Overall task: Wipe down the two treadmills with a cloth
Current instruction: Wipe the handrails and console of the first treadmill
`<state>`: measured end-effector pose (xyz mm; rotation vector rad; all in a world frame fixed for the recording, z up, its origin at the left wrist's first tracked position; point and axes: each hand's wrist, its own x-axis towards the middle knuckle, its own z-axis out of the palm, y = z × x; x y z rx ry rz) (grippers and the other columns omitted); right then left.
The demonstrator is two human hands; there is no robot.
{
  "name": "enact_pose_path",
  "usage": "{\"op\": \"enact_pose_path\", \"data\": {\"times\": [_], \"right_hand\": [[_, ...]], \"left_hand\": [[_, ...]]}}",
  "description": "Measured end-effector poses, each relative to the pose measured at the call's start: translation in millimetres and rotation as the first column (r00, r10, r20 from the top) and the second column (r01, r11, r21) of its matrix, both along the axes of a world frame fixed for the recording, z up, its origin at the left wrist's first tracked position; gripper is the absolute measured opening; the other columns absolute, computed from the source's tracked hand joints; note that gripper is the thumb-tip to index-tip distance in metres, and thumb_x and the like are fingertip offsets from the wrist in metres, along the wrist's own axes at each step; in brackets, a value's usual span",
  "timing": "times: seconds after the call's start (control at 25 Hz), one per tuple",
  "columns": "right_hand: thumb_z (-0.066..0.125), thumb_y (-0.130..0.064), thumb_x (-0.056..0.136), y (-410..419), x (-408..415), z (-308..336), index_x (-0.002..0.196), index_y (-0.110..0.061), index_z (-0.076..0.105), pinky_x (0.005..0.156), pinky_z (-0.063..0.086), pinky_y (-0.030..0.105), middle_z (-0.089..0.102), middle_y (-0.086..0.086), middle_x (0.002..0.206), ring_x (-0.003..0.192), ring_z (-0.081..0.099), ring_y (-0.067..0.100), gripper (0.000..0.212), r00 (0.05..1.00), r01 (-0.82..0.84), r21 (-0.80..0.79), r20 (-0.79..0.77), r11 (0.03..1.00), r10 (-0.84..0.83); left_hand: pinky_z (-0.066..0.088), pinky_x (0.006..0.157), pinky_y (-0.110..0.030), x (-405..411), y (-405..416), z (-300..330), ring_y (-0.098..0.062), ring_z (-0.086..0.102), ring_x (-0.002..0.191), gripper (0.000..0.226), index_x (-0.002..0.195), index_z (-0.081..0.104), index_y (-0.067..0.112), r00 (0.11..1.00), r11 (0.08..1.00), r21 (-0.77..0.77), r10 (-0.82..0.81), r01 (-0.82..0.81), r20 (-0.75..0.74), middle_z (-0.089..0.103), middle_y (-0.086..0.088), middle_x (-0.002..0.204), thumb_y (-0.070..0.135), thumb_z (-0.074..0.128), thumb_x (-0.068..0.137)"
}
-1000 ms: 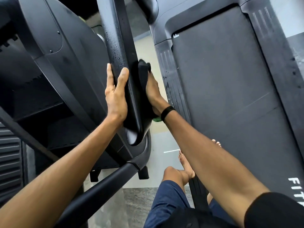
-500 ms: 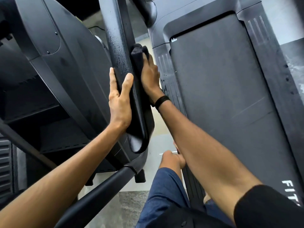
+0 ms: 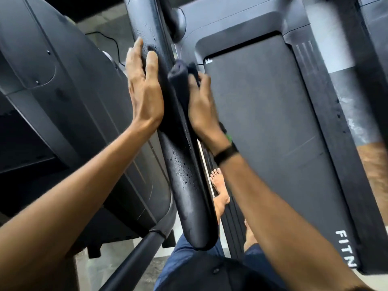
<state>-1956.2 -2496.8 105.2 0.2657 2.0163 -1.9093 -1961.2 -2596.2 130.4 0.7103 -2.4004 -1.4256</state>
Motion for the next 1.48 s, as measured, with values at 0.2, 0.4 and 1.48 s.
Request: {"op": "enact_pose_path", "data": {"times": [0.2, 0.4, 1.48], "right_hand": [[0.034, -0.083, 0.081, -22, -19, -89, 0.126, -0.019, 0.058, 0.107, 0.042, 0.052, 0.064, 0.006, 0.128, 0.12, 0.059, 0.024, 0.082, 0.932, -0.127, -0.128, 0.325, 0.984, 0.163], [0.024, -0.061, 0.093, 17, 52, -36, 0.121, -0.025, 0.057, 0.103, 0.04, 0.047, 0.062, 0.008, 0.119, 0.115, 0.054, 0.027, 0.055, 0.981, -0.066, 0.104, 0.188, 0.992, 0.045], [0.037, -0.086, 0.083, -69, -159, -69, 0.131, -0.034, 0.06, 0.112, 0.04, 0.043, 0.06, -0.004, 0.138, 0.124, 0.058, 0.009, 0.074, 0.912, -0.239, -0.408, 0.218, 0.881, 0.349]], "left_hand": [[0.007, 0.119, -0.018, -10, 4, -6, -0.012, 0.01, 0.152, 0.059, 0.156, 0.024, 0.016, 0.996, 0.993, -0.09, -0.068, 0.073, 0.061, 0.015, -0.007, 0.166, 0.033, 0.039, 0.102], [0.013, 0.123, -0.025, -9, 3, -8, -0.014, 0.017, 0.152, 0.056, 0.154, 0.03, 0.011, 0.999, 0.989, -0.138, -0.042, 0.045, 0.022, 0.024, -0.009, 0.163, 0.029, 0.042, 0.103], [0.038, 0.11, -0.046, -23, -6, 4, -0.018, 0.048, 0.131, 0.047, 0.13, 0.055, 0.013, 1.0, 0.981, -0.194, 0.008, -0.008, -0.003, 0.051, -0.005, 0.14, 0.025, 0.052, 0.084]]}}
